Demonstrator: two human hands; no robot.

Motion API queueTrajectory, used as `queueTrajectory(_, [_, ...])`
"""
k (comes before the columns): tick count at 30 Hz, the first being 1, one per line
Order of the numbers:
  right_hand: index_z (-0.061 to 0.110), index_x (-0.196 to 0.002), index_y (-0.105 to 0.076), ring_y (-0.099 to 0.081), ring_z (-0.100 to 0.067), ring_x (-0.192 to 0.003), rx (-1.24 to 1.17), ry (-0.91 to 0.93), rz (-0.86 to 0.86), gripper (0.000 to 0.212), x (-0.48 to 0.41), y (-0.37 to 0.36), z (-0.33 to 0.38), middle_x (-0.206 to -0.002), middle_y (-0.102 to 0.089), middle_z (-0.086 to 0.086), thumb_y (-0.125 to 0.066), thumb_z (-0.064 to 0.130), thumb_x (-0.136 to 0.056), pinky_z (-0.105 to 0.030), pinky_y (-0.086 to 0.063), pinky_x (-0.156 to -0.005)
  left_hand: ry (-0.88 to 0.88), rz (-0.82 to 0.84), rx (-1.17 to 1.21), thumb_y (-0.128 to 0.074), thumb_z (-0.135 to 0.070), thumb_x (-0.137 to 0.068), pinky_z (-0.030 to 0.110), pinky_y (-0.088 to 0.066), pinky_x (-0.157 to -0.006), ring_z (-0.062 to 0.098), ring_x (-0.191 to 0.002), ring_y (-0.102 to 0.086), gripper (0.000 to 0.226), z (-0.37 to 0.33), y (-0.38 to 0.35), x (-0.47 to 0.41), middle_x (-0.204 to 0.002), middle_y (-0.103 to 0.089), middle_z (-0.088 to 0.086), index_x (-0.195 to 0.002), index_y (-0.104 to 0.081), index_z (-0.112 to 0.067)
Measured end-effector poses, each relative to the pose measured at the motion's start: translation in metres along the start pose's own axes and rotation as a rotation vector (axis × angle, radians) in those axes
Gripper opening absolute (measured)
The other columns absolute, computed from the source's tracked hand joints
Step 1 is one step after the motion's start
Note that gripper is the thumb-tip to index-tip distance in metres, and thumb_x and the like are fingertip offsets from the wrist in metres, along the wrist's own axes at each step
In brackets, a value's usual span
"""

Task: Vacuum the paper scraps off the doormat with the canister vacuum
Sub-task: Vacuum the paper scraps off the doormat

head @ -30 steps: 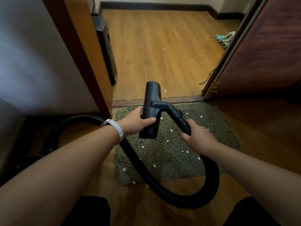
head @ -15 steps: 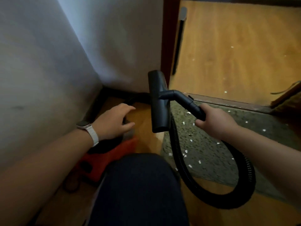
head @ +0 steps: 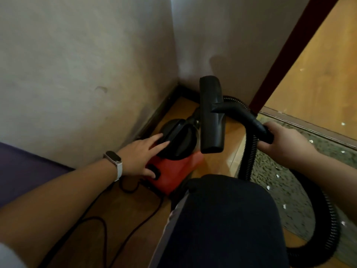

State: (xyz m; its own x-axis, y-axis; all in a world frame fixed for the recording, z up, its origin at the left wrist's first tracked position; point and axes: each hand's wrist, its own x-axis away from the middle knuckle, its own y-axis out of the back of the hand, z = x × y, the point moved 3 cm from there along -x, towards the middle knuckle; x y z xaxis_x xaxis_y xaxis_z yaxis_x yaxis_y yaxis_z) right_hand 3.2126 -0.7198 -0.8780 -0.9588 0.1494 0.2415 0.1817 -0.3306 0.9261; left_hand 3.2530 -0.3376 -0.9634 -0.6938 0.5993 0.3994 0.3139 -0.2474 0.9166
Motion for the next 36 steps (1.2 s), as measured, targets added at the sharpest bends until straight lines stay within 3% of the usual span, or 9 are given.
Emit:
queueTrajectory(3, [0.025,-0.105,-0.05,-0.058,-0.017,-0.06,-0.02,0.009,0.012,0.024,-0.001,-0.008,0.004,-0.073,-0.056,0.002,-0.067,0.028,-0.089,-0.028,-0.042,-0.048,-0.009,-0.033,0.034,-0.073,-0.064,-0.074,0.041,-0.032,-0.113,0.03,-0.145,-0.024,0.12,0.003,-0.011,-0.003,-0.165,0.007,0.006,-0.154,0.011,-0.034])
queueTrajectory(8, [0.025,-0.112,-0.051,-0.06,-0.019,-0.058,-0.026,0.01,0.032,0.028,-0.004,-0.02,0.008,-0.073,-0.057,0.002,-0.067,0.029,-0.089,-0.03,-0.048,-0.05,-0.098,-0.128,0.089,-0.081,-0.058,-0.068,0.048,-0.029,-0.116,0.034,-0.148,-0.02,0.12,0.007,-0.014,-0.01,-0.164,-0.011,0.013,-0.148,0.007,-0.04])
queueTrajectory(16, [0.023,-0.116,-0.053,-0.062,-0.021,-0.061,-0.096,-0.03,0.031,0.032,-0.004,-0.036,0.002,-0.075,-0.059,0.001,-0.068,0.028,-0.088,-0.037,-0.056,-0.057,-0.078,-0.17,0.126,-0.083,-0.057,-0.065,0.054,-0.033,-0.114,0.038,-0.148,-0.02,0.119,0.007,-0.021,-0.013,-0.159,-0.025,0.019,-0.148,0.0,-0.039])
queueTrajectory(23, [0.027,-0.109,-0.053,-0.059,-0.018,-0.062,-0.111,-0.041,0.006,0.027,-0.001,-0.04,-0.003,-0.074,-0.057,0.005,-0.069,0.03,-0.086,-0.033,-0.051,-0.056,-0.051,-0.237,0.145,-0.091,-0.044,-0.06,0.056,-0.046,-0.099,0.045,-0.136,-0.041,0.117,-0.001,-0.034,-0.003,-0.138,-0.048,0.034,-0.147,-0.02,-0.013])
queueTrajectory(27, [0.025,-0.105,-0.052,-0.058,-0.016,-0.06,-0.126,-0.043,0.01,0.025,0.007,-0.038,-0.007,-0.074,-0.057,0.004,-0.069,0.028,-0.087,-0.03,-0.045,-0.053,-0.031,-0.267,0.178,-0.095,-0.037,-0.056,0.054,-0.049,-0.094,0.047,-0.126,-0.052,0.116,-0.006,-0.033,0.002,-0.137,-0.047,0.038,-0.145,-0.025,-0.013])
queueTrajectory(31, [0.022,-0.107,-0.053,-0.058,-0.02,-0.059,-0.112,-0.062,-0.013,0.026,0.018,-0.029,-0.016,-0.073,-0.058,-0.001,-0.069,0.026,-0.087,-0.033,-0.05,-0.055,-0.001,-0.257,0.219,-0.092,-0.03,-0.062,0.056,-0.045,-0.099,0.047,-0.13,-0.047,0.11,-0.008,-0.03,0.002,-0.14,-0.045,0.037,-0.146,-0.021,-0.019])
queueTrajectory(36, [0.022,-0.112,-0.053,-0.057,-0.021,-0.061,-0.103,-0.117,-0.053,0.031,0.033,-0.013,-0.034,-0.073,-0.057,-0.001,-0.071,0.027,-0.086,-0.034,-0.049,-0.059,0.064,-0.184,0.199,-0.084,-0.033,-0.074,0.05,-0.032,-0.112,0.041,-0.142,-0.034,0.102,-0.012,-0.017,-0.008,-0.149,-0.037,0.033,-0.154,-0.025,-0.01])
